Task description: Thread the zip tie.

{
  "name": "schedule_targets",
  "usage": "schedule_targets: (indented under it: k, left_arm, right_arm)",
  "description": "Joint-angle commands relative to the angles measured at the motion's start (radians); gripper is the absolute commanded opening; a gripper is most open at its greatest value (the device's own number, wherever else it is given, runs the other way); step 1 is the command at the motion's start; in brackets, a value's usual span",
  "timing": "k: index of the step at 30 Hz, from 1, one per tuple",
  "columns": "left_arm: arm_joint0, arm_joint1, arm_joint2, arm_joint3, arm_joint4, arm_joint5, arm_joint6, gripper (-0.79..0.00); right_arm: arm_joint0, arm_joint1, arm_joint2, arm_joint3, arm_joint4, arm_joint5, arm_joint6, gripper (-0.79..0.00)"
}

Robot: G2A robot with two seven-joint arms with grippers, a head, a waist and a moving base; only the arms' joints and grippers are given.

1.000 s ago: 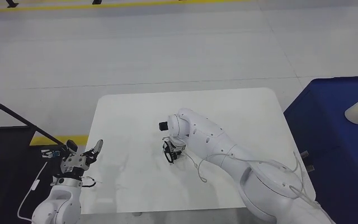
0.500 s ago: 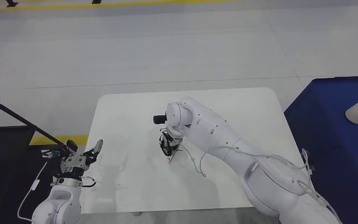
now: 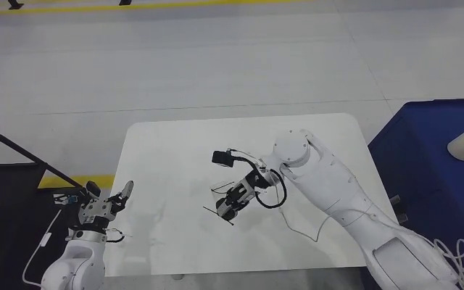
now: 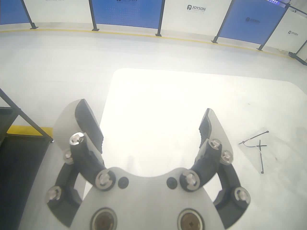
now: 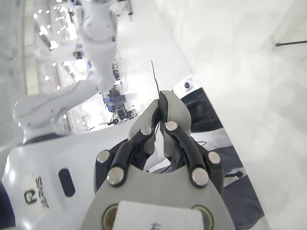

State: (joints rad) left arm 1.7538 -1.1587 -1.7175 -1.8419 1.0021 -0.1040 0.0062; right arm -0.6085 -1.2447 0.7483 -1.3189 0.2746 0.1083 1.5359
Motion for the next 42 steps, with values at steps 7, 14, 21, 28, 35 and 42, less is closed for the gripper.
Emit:
schedule_targets:
  k: [7, 14, 21, 28, 35, 42]
  left_arm:
    - [0.000, 0.000, 0.000, 0.000, 0.000, 0.000, 0.000, 0.000]
    - [0.000, 0.000, 0.000, 0.000, 0.000, 0.000, 0.000, 0.000]
    - [0.000, 0.000, 0.000, 0.000, 0.000, 0.000, 0.000, 0.000]
    - [0.000, 0.000, 0.000, 0.000, 0.000, 0.000, 0.000, 0.000]
    - [0.000, 0.000, 0.000, 0.000, 0.000, 0.000, 0.000, 0.000]
    - [0.000, 0.000, 0.000, 0.000, 0.000, 0.000, 0.000, 0.000]
  right_arm:
    - [0.008, -0.011, -0.001, 0.020, -0.037, 0.005, 0.000, -0.785]
    - [-0.103, 0.041, 0.136, -0.107, 0.016, -0.183, 0.000, -0.785]
    - [-0.230, 0.127, 0.241, -0.218, 0.161, -0.266, 0.000, -0.785]
    - [-0.230, 0.127, 0.241, -0.218, 0.161, -0.266, 0.000, -0.785]
    - [-0.269, 0.137, 0.276, -0.335, 0.333, -0.370, 0.000, -0.785]
    - [-0.268, 0.156, 0.274, -0.387, 0.469, -0.393, 0.000, -0.785]
